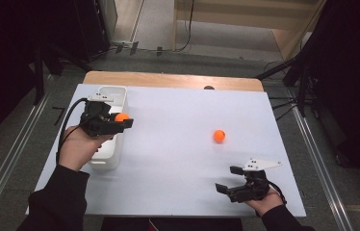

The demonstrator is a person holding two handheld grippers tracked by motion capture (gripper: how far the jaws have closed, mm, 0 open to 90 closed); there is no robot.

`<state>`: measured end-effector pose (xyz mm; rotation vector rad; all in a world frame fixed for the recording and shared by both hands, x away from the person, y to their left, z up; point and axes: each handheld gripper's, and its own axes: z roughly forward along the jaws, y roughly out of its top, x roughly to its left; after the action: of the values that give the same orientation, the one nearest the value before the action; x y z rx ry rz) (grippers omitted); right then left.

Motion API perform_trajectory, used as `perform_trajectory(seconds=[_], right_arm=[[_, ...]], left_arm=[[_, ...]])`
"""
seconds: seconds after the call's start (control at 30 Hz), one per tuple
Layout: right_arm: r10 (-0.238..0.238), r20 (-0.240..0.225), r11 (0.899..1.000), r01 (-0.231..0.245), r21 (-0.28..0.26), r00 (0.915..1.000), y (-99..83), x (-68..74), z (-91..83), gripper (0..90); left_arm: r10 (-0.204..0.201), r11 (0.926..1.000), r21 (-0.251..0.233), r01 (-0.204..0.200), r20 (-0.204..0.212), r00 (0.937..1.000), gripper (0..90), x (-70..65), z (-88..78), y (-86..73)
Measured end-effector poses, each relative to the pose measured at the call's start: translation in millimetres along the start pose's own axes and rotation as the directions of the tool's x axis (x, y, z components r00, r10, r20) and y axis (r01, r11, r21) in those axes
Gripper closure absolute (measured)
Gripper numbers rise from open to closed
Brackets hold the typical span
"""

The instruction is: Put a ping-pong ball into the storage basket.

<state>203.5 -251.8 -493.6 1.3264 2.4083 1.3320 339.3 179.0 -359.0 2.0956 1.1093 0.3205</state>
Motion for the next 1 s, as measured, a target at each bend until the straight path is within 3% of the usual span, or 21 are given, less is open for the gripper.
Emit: perform_trajectory(seconds=[0.57, 1.0], right_arm=[[0.006, -0.002, 1.000, -0.006, 0.006, 1.0000, 1.5, 0.8, 1.0, 5.1], [-0.005, 0.001, 1.000, 0.005, 0.000, 1.0000, 2.4, -0.8, 1.4, 5.0]], left_arm=[[-0.058, 0.9976, -0.041, 0.055, -0.063, 0.9963, 50.7, 19.3, -3.1, -2.3], [-0.091, 0.9949, -0.053, 0.086, -0.111, 0.9896, 50.7, 34.8, 9.9, 3.4]])
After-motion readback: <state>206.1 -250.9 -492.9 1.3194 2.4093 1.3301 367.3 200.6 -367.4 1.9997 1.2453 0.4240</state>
